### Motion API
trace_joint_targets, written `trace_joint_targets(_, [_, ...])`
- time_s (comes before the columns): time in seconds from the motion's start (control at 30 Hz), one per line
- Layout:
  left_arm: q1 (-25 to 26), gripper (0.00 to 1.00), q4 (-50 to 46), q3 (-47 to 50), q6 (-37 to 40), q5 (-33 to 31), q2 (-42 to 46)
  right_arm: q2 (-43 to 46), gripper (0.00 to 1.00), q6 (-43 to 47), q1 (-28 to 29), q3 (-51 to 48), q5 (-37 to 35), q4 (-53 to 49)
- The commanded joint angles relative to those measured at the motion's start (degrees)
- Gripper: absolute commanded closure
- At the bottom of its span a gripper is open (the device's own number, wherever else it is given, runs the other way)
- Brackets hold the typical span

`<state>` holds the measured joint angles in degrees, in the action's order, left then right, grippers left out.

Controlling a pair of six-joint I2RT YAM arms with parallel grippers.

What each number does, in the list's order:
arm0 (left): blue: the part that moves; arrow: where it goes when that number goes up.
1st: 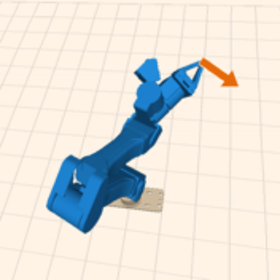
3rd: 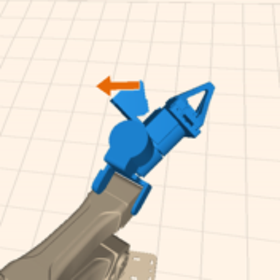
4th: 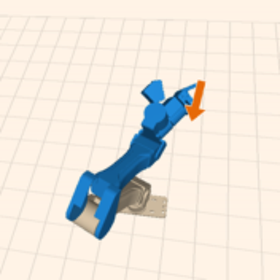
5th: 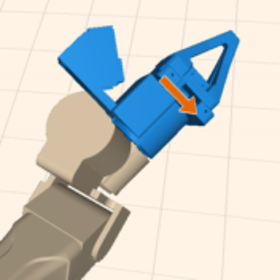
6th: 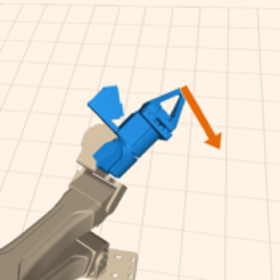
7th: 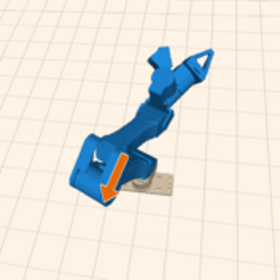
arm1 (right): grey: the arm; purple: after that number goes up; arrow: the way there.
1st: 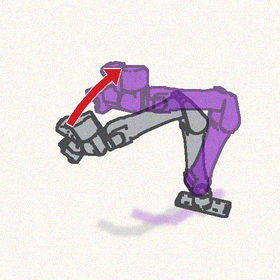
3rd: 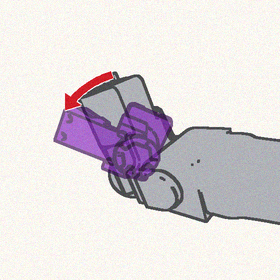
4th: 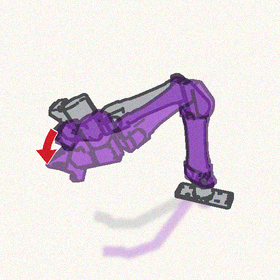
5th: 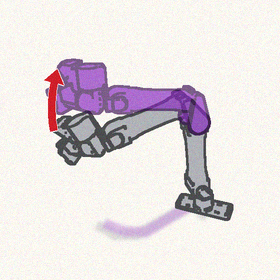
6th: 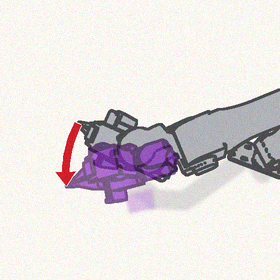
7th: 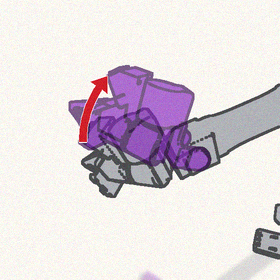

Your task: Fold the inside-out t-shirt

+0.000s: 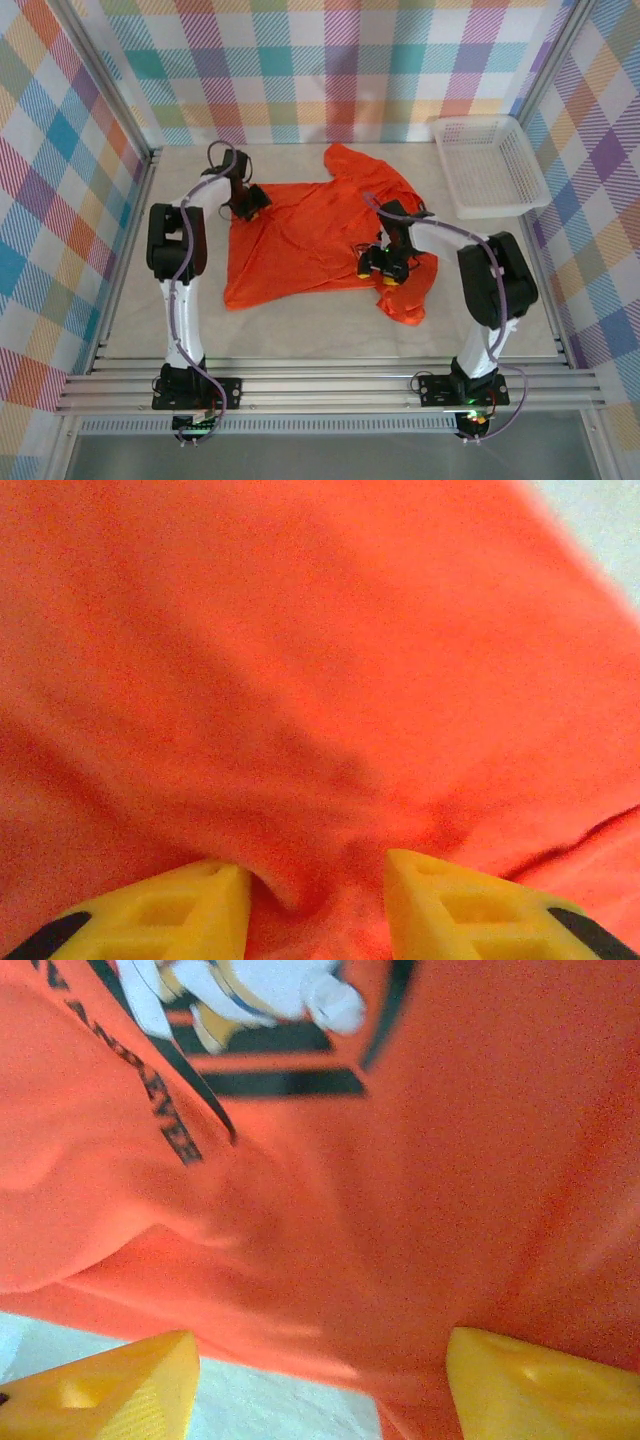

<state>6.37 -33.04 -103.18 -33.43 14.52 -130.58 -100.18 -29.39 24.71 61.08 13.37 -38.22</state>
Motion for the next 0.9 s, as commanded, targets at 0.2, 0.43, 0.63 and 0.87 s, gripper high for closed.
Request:
trace_joint_targets(0.2, [-6.36, 0.66, -9.76, -17.6, -0.28, -1.75, -15.24, 16.84, 0.2, -2.26, -0.36, -15.24, -1.29, -2.19])
trace_joint_targets(0.43, [-6.31, 0.62, -12.16, -21.42, 1.71, 0.88, -13.65, 11.53, 0.22, -3.01, -0.36, -13.16, 0.79, -0.63])
trace_joint_targets(0.63, [-4.91, 0.56, -13.87, -18.96, 4.22, 0.47, -4.68, 15.65, 0.21, -2.95, -0.11, -4.47, -1.31, -7.46])
trace_joint_targets(0.87, [-1.39, 0.54, -8.53, -6.74, 3.98, -0.89, 7.36, 11.41, 0.22, -4.7, 1.66, -2.91, 2.49, -0.12])
